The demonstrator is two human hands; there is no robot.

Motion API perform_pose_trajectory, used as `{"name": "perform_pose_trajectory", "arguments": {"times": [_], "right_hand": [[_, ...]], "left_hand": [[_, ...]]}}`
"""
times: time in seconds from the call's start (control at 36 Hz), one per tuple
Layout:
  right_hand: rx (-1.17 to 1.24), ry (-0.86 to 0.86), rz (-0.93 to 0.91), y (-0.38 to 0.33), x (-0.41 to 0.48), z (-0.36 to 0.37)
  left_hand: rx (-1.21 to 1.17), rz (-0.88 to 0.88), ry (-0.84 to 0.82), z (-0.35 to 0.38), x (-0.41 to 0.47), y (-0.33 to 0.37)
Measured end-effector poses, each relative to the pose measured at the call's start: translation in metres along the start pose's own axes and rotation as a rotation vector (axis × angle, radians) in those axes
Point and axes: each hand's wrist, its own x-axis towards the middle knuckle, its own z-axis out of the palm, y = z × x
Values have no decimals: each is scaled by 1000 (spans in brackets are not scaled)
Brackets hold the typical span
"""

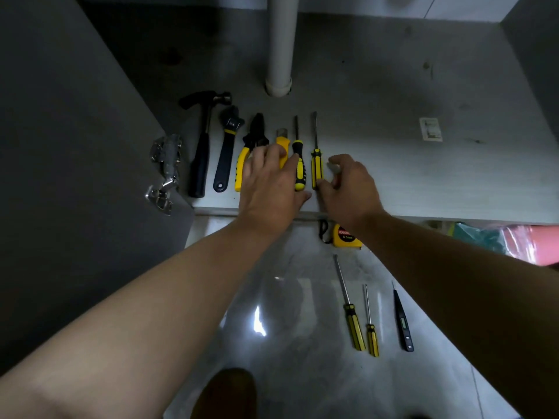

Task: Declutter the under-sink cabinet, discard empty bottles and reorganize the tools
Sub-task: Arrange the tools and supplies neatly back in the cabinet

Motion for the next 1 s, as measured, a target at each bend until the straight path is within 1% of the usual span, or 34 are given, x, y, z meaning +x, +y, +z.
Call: {"name": "perform_pose_trajectory", "arguments": {"times": [0.08,0.14,0.19,0.25,0.28,0.33,0.39,0.44,0.5,0.58,0.64,0.69,0.78,0.86,0.92,0.97,1.0], "right_hand": [[63,13,-18,13,-19,-13],[44,26,-43,24,-35,-22],[-15,38,-49,39,-53,-29],[-108,11,-7,56,-73,-34],[-160,-27,43,64,-83,-36],[-254,-160,166,81,-104,-37],[-328,-350,299,96,-124,-36],[-326,-503,443,106,-143,-31],[-300,-564,533,112,-157,-25],[-253,-562,603,119,-171,-11],[-270,-548,605,123,-179,-2],[-300,-527,593,127,-185,5],[-275,-509,618,132,-188,10],[-217,-622,653,133,-183,10],[-80,-651,707,128,-178,7],[124,-621,750,120,-173,-1],[208,-601,739,115,-171,-8]], "left_hand": [[-10,1,19,-2,-7,6],[-27,12,76,-5,-14,14],[-71,84,164,-4,-25,27],[-155,215,205,1,-41,43],[-195,285,176,6,-51,52],[-271,391,28,18,-74,65],[-351,427,-205,30,-97,72],[-366,418,-501,41,-117,74],[-321,440,-738,52,-132,75],[-239,477,-947,64,-144,78],[-246,462,-983,69,-149,78],[-272,450,-972,73,-153,78],[-261,431,-960,74,-159,82],[-213,442,-936,73,-163,84],[-203,452,-931,72,-163,80],[-238,446,-939,69,-160,73],[-271,444,-937,66,-159,70]]}}
